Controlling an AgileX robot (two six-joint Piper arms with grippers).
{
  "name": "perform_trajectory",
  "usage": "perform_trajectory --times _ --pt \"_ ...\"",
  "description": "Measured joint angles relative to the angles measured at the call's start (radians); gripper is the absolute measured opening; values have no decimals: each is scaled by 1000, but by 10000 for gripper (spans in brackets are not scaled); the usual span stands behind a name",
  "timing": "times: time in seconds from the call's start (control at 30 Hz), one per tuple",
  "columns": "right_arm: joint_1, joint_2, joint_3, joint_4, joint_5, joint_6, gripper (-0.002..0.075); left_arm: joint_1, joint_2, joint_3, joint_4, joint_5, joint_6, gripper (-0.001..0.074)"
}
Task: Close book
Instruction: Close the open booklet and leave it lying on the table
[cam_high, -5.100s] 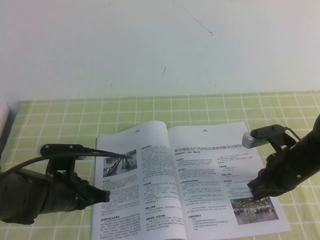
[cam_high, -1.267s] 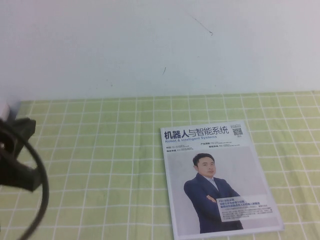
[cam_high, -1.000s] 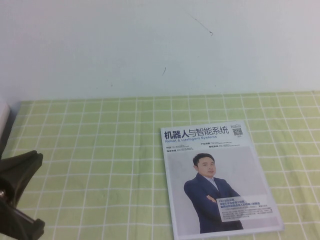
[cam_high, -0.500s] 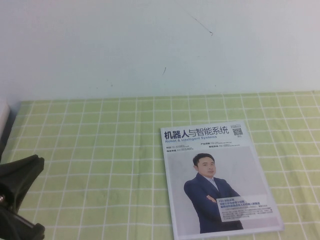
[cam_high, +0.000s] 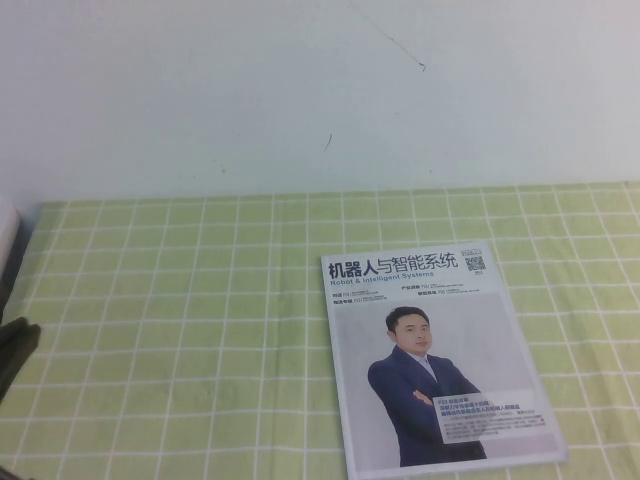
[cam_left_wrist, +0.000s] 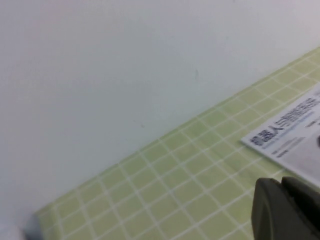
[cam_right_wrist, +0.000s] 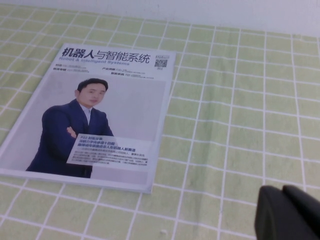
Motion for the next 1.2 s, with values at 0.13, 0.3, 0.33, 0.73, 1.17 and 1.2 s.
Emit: perform_trajectory --times 0.13,0.3,0.33,0.73,1.17,1.2 --pt "0 0 0 0 -2 0 -3 71 -150 83 81 10 1 -4" --pt "0 0 2 0 -4 0 -3 120 -304 244 93 19 -44 -4" --pt "0 0 3 0 -4 0 -3 126 -333 282 93 21 -48 -4" --pt "0 0 4 0 -6 0 -3 170 -470 474 137 103 -140 -4" --pt "0 0 7 2 -8 0 -3 224 -474 472 270 93 -523 -4" --pt "0 0 7 2 -8 0 -3 225 -474 472 272 93 -541 -4"
